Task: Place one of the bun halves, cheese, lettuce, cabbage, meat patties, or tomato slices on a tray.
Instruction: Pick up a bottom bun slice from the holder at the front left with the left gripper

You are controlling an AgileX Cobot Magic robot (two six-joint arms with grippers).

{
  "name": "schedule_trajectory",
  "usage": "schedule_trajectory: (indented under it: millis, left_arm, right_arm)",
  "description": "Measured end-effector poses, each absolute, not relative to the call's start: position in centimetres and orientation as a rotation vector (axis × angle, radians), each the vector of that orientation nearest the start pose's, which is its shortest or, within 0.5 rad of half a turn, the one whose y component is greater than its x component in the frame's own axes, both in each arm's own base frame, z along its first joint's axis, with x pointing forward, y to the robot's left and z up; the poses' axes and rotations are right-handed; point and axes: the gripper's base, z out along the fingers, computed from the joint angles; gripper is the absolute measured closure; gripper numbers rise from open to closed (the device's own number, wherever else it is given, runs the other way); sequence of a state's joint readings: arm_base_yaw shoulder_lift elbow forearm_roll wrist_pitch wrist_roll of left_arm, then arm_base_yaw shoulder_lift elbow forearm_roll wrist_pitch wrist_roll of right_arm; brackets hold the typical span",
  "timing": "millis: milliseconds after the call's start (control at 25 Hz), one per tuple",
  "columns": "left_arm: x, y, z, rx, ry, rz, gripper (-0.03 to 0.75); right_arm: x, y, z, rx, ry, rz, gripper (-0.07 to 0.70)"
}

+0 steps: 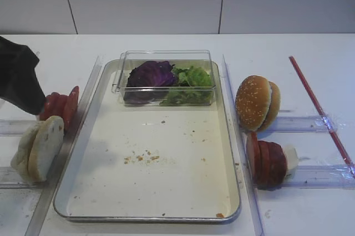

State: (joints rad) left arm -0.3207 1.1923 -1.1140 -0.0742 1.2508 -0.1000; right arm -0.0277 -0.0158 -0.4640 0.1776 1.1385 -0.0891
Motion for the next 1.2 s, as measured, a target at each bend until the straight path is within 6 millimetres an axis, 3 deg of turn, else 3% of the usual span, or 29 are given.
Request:
schedule_trajectory:
  millis: [200,1200]
  left_arm:
    - [21.2,-8.0,32.3,0.293,2.881,-0.226,0.223]
    - [24.4,-9.6,28.6,0.254,2.983,-0.296,0.223]
  right_arm:
    - [-0.7,1.5,26.2,-0.080,2.130,0.148,0.118]
    - [-0.7,1.5,26.2,-0.080,2.130,0.148,0.118]
